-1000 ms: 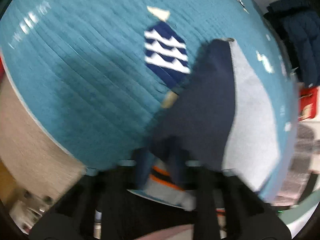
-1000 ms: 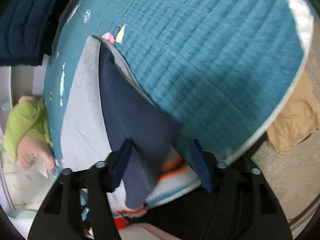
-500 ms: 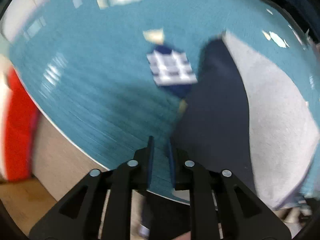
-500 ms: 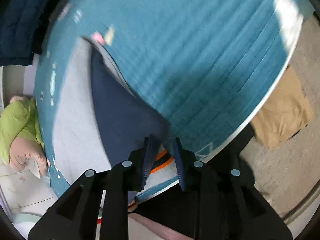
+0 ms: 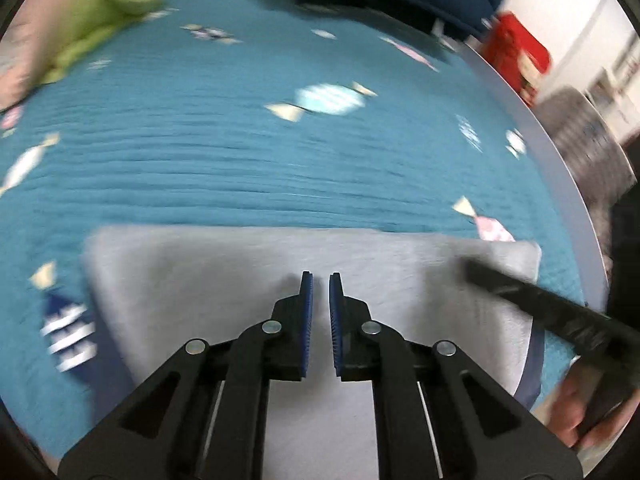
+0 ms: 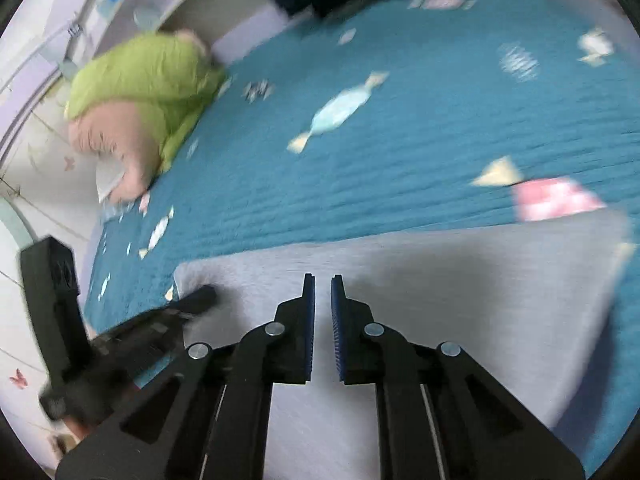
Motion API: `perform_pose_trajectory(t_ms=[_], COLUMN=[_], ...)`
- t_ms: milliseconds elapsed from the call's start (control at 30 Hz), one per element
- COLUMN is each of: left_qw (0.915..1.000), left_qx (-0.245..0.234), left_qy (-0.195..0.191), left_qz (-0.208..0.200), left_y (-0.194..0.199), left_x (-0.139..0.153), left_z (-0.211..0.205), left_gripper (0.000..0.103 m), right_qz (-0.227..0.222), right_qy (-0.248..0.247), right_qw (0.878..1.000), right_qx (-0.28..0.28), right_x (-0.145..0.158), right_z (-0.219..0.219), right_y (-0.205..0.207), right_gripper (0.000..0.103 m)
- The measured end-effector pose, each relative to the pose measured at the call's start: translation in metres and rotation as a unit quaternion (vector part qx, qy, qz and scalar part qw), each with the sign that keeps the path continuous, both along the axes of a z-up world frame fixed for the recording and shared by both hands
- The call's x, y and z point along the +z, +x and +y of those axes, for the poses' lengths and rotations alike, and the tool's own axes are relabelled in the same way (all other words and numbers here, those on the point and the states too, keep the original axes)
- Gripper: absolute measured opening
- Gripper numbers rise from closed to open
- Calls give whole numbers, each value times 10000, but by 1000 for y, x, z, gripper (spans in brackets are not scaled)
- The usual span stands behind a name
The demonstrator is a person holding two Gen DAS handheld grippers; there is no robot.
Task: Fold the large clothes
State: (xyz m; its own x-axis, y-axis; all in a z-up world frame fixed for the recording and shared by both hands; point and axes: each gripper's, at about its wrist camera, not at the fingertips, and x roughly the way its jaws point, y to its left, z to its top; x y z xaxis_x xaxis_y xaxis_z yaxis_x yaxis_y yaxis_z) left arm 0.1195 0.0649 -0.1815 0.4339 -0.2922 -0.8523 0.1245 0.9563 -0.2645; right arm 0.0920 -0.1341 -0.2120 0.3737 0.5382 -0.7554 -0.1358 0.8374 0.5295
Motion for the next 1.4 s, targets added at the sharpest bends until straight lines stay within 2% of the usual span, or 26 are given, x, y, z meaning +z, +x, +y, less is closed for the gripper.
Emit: perform_pose_trajectory(t_ms=[33, 67, 133, 200, 233, 300, 367, 433, 500, 533, 567, 633, 667, 700, 733, 800, 900, 1000, 1033, 1100, 1133, 1167, 1233, 1300, 1333, 1400], left_qw=[9999, 9998, 9994, 9999, 9998, 9997, 9998, 9999, 9999, 9998, 9981, 9803, 9750, 9798, 9853, 9925, 9990, 9996, 9990, 9968, 9970, 9969, 9944, 9899, 9887, 9885], left_qx=[-131, -124, -64, -24, -24, -43, -38, -20, -9, 52, 269, 752, 841, 840, 803, 740, 206, 43, 19, 120, 154, 259, 670, 1109, 1145, 1156], left_qy=[-38, 159, 300, 82, 66, 212, 208, 136, 131, 171, 546, 1796, 2039, 1812, 1509, 971, 401, -157, -165, 305, 224, 62, -115, 436, 617, 632], left_qz=[32, 55, 133, 149, 160, 99, 69, 46, -1, -25, -122, -333, -269, -58, 55, 47, -77, 224, 409, 724, 730, 736, 808, 762, 742, 744], left_y=[9, 16, 27, 27, 27, 24, 19, 16, 14, 11, 8, 7, 6, 3, -3, -27, -57, -69, -71, -76, -81, -86, -98, -111, -119, -129], left_x=[-9, -21, -43, -48, -48, -46, -45, -41, -35, -32, -26, -24, -25, -25, -22, -7, 3, -13, -24, -49, -53, -52, -43, -32, -26, -17], left_z=[-7, -16, -16, -7, -5, -1, 5, 13, 22, 27, 33, 46, 59, 78, 90, 100, 74, 47, 40, 36, 43, 54, 85, 108, 118, 127], left_gripper=[9, 5, 3, 3, 3, 3, 3, 3, 3, 3, 3, 3, 3, 3, 3, 3, 4, 4, 4, 2, 2, 2, 2, 2, 2, 3], right_qz=[79, 252, 511, 628, 668, 478, 207, 373, 261, 273, 261, 343, 325, 175, 90, -4, 118, 556, 655, 855, 916, 978, 1076, 1053, 1076, 1037], right_qy=[3, -179, -470, -14, 65, -189, -792, -378, -663, -1166, -1599, -1309, -1230, -1274, -1289, -896, -265, 189, 108, -212, -148, 111, 3, -545, -449, -981], right_qw=[9999, 9993, 9976, 9980, 9977, 9987, 9965, 9981, 9953, 9879, 9786, 9765, 9759, 9756, 9767, 9881, 9991, 9971, 9960, 9942, 9941, 9941, 9942, 9914, 9906, 9847], right_qx=[116, 209, 78, 33, 10, 25, -140, -305, -650, -989, -1272, -1678, -1774, -1779, -1710, -1250, -324, 491, 605, 609, 561, 450, -72, -560, -712, -1002], right_x=[-10, -22, -47, -55, -53, -42, -32, -35, -28, -24, -22, -12, -7, 5, 12, 22, 12, -22, -33, -53, -57, -59, -56, -49, -44, -30], right_z=[11, 19, 12, 1, -5, -11, -31, -67, -86, -104, -123, -160, -169, -171, -165, -134, -64, 12, 25, 28, 21, 3, -39, -73, -90, -102], right_y=[7, 15, 25, 26, 26, 20, 12, 6, 4, 0, -4, -19, -25, -36, -42, -54, -60, -64, -67, -73, -73, -76, -90, -108, -116, -127], right_gripper=[8, 5, 0, 0, 0, 0, 0, 0, 0, 0, 0, 0, 0, 6, 6, 6, 6, 6, 6, 1, 0, 0, 0, 0, 0, 0])
